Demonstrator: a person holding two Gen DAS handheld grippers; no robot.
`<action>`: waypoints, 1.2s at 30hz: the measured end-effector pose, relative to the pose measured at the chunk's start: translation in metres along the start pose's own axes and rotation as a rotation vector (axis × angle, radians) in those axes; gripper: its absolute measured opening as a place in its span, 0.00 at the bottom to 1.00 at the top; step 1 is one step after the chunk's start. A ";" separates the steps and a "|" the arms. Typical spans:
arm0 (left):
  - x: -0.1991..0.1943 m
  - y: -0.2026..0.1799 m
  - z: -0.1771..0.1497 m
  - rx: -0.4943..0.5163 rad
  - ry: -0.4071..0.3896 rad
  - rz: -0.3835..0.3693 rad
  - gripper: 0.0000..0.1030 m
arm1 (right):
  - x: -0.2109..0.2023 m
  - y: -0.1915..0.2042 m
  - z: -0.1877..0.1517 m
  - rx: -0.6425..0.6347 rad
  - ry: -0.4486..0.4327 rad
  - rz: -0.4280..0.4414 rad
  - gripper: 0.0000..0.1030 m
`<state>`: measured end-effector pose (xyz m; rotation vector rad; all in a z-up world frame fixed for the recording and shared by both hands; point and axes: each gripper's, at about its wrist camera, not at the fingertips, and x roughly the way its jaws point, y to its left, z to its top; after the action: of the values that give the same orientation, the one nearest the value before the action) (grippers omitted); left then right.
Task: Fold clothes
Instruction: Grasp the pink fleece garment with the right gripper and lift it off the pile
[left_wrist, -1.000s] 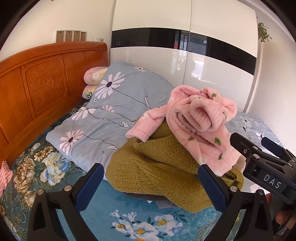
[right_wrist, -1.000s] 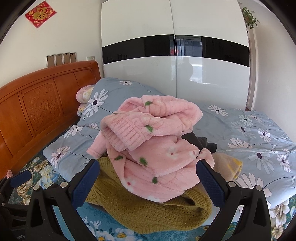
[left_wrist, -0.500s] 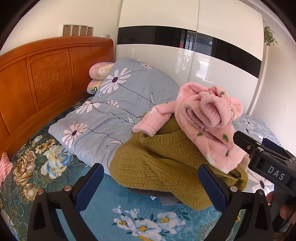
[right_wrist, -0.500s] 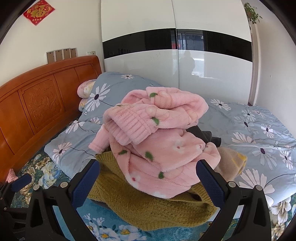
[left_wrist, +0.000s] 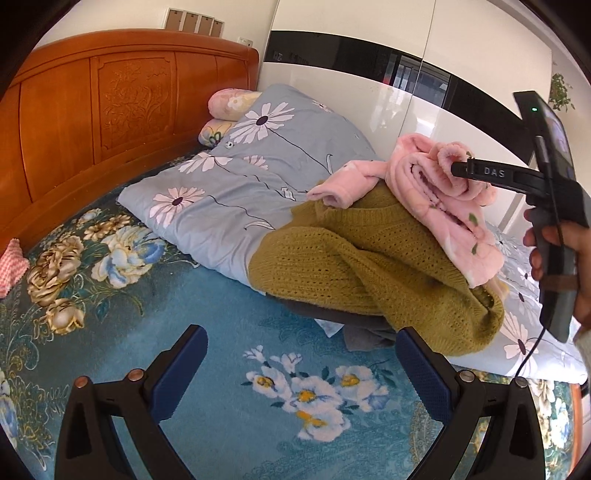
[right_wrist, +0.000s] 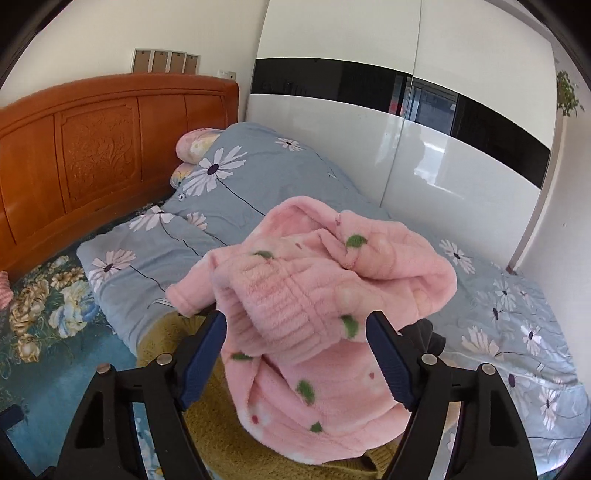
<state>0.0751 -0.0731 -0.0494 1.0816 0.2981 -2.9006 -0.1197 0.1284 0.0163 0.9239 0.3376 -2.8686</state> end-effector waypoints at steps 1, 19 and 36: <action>-0.005 0.003 -0.001 0.010 -0.017 0.018 1.00 | 0.011 -0.003 0.003 0.027 0.033 -0.005 0.60; -0.072 0.041 -0.013 -0.112 -0.084 -0.095 1.00 | -0.180 -0.123 0.072 0.325 -0.328 -0.080 0.07; -0.149 0.017 -0.030 -0.057 -0.170 -0.249 1.00 | -0.489 -0.194 0.067 0.259 -0.688 -0.346 0.07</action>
<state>0.2090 -0.0900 0.0227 0.8370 0.5402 -3.1525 0.2051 0.3177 0.3900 -0.1633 0.0540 -3.3574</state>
